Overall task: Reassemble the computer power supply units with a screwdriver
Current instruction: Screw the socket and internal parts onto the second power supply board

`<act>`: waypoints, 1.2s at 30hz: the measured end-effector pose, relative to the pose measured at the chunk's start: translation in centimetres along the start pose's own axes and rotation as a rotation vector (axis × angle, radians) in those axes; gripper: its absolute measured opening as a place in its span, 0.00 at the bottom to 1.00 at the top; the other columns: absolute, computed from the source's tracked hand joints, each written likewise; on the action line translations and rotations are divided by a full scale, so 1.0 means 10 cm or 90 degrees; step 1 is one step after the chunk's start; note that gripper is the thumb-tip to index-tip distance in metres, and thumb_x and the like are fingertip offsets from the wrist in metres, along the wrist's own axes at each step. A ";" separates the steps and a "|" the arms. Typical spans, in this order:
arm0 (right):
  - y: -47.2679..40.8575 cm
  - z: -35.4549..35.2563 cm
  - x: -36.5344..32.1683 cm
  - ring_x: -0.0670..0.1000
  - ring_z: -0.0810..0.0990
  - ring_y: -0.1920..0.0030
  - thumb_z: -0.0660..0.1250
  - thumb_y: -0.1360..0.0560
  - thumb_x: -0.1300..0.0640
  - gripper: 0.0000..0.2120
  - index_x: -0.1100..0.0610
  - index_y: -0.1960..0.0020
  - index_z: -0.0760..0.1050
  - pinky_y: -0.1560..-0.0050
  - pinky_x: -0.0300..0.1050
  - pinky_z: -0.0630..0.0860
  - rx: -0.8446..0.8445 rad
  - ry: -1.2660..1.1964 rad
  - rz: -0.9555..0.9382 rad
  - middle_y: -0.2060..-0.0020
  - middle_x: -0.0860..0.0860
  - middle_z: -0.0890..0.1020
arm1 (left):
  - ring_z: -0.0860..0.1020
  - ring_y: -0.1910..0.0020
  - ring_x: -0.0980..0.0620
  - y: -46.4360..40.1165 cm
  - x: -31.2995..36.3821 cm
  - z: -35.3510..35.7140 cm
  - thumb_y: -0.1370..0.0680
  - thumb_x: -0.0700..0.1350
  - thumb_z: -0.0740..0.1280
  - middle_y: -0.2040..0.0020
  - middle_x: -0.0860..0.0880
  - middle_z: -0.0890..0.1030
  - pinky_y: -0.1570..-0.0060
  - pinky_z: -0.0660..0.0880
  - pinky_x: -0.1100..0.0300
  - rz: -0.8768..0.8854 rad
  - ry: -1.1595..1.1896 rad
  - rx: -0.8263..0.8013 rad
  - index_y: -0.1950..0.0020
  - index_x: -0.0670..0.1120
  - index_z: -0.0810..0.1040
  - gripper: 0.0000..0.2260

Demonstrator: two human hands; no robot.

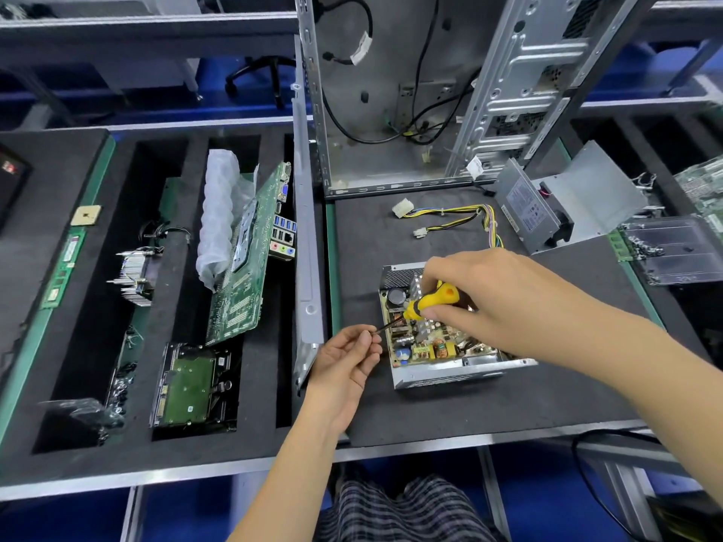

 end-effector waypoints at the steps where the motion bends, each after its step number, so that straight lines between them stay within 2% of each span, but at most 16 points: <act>1: 0.00 -0.01 0.01 0.45 0.68 0.64 0.62 0.24 0.44 0.08 0.47 0.50 0.70 0.63 0.43 0.66 0.003 -0.019 0.005 0.65 0.41 0.70 | 0.80 0.67 0.59 0.00 0.00 0.01 0.30 0.39 0.68 0.64 0.49 0.83 0.65 0.77 0.70 -0.008 0.018 0.000 0.62 0.46 0.86 0.07; 5: -0.02 -0.04 0.04 0.41 0.71 0.67 0.65 0.25 0.45 0.09 0.50 0.52 0.73 0.65 0.44 0.70 0.008 -0.074 0.031 0.68 0.42 0.74 | 0.79 0.68 0.59 0.01 -0.02 0.07 0.30 0.38 0.67 0.65 0.48 0.82 0.67 0.77 0.70 -0.028 0.090 0.006 0.62 0.44 0.86 0.08; 8: -0.03 -0.06 0.07 0.34 0.73 0.68 0.67 0.26 0.45 0.11 0.52 0.57 0.74 0.73 0.40 0.63 0.030 -0.101 0.056 0.76 0.41 0.72 | 0.79 0.69 0.59 0.02 -0.04 0.15 0.30 0.39 0.66 0.65 0.48 0.81 0.67 0.77 0.71 -0.028 0.131 0.015 0.63 0.43 0.86 0.08; 11: -0.03 -0.07 0.08 0.28 0.71 0.68 0.67 0.27 0.44 0.12 0.51 0.60 0.73 0.75 0.39 0.59 0.044 -0.117 0.070 0.80 0.40 0.70 | 0.79 0.69 0.59 0.04 -0.03 0.18 0.30 0.39 0.66 0.65 0.48 0.81 0.68 0.77 0.71 -0.023 0.144 0.013 0.63 0.43 0.86 0.08; 16: -0.05 -0.04 0.07 0.29 0.70 0.66 0.65 0.27 0.42 0.14 0.53 0.56 0.74 0.74 0.41 0.62 0.027 -0.074 0.062 0.78 0.42 0.72 | 0.80 0.66 0.58 0.03 0.01 0.19 0.27 0.41 0.66 0.64 0.47 0.82 0.65 0.78 0.69 -0.014 0.068 -0.032 0.50 0.40 0.81 0.09; 18: -0.05 -0.05 0.07 0.29 0.71 0.66 0.65 0.27 0.42 0.14 0.53 0.57 0.74 0.74 0.41 0.64 0.032 -0.074 0.059 0.78 0.42 0.72 | 0.80 0.66 0.58 0.02 0.00 0.17 0.27 0.42 0.66 0.63 0.47 0.82 0.65 0.78 0.68 -0.011 0.060 -0.047 0.48 0.41 0.81 0.10; 22: -0.07 -0.10 0.08 0.29 0.70 0.65 0.67 0.28 0.44 0.12 0.53 0.58 0.75 0.73 0.39 0.59 0.049 -0.074 0.060 0.79 0.41 0.72 | 0.82 0.63 0.55 0.01 0.00 0.13 0.24 0.47 0.64 0.59 0.45 0.84 0.63 0.79 0.65 -0.013 0.022 -0.068 0.46 0.43 0.81 0.12; 25: -0.07 -0.13 0.09 0.30 0.70 0.65 0.65 0.28 0.42 0.13 0.52 0.56 0.75 0.72 0.40 0.61 0.027 -0.041 0.056 0.79 0.43 0.70 | 0.82 0.63 0.54 -0.02 0.06 0.05 0.20 0.48 0.60 0.59 0.45 0.83 0.64 0.79 0.64 0.024 -0.095 -0.041 0.45 0.41 0.78 0.13; 28: -0.07 -0.07 0.03 0.41 0.70 0.71 0.63 0.27 0.41 0.11 0.48 0.53 0.73 0.71 0.40 0.62 -0.037 0.026 0.036 0.75 0.44 0.70 | 0.76 0.68 0.59 -0.04 0.18 -0.03 0.20 0.37 0.64 0.59 0.44 0.78 0.69 0.74 0.67 0.139 -0.354 0.004 0.49 0.41 0.78 0.04; 31: -0.07 0.06 -0.09 0.49 0.71 0.64 0.61 0.24 0.41 0.10 0.46 0.49 0.71 0.66 0.44 0.66 -0.093 0.095 -0.002 0.71 0.44 0.68 | 0.72 0.64 0.61 -0.01 0.21 0.01 0.24 0.31 0.69 0.53 0.44 0.76 0.65 0.71 0.70 0.234 -0.570 -0.039 0.52 0.44 0.80 0.08; 34: -0.07 0.18 -0.16 0.53 0.76 0.57 0.59 0.23 0.42 0.13 0.50 0.47 0.68 0.63 0.46 0.70 -0.127 0.141 -0.028 0.65 0.46 0.70 | 0.73 0.63 0.61 0.03 0.15 0.05 0.26 0.31 0.70 0.52 0.51 0.76 0.62 0.70 0.71 0.252 -0.640 -0.099 0.54 0.48 0.81 0.11; 36: -0.08 0.22 -0.17 0.55 0.77 0.55 0.58 0.23 0.42 0.13 0.50 0.47 0.67 0.64 0.47 0.69 -0.133 0.162 -0.038 0.63 0.46 0.72 | 0.73 0.64 0.60 0.02 0.13 0.04 0.27 0.32 0.70 0.53 0.54 0.75 0.62 0.70 0.71 0.257 -0.655 -0.113 0.55 0.51 0.81 0.12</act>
Point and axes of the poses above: each hand's wrist, its own y-axis away from the middle knuckle, its own z-axis out of the palm, x = y × z, the point moved 7 cm from there along -y, towards the middle knuckle
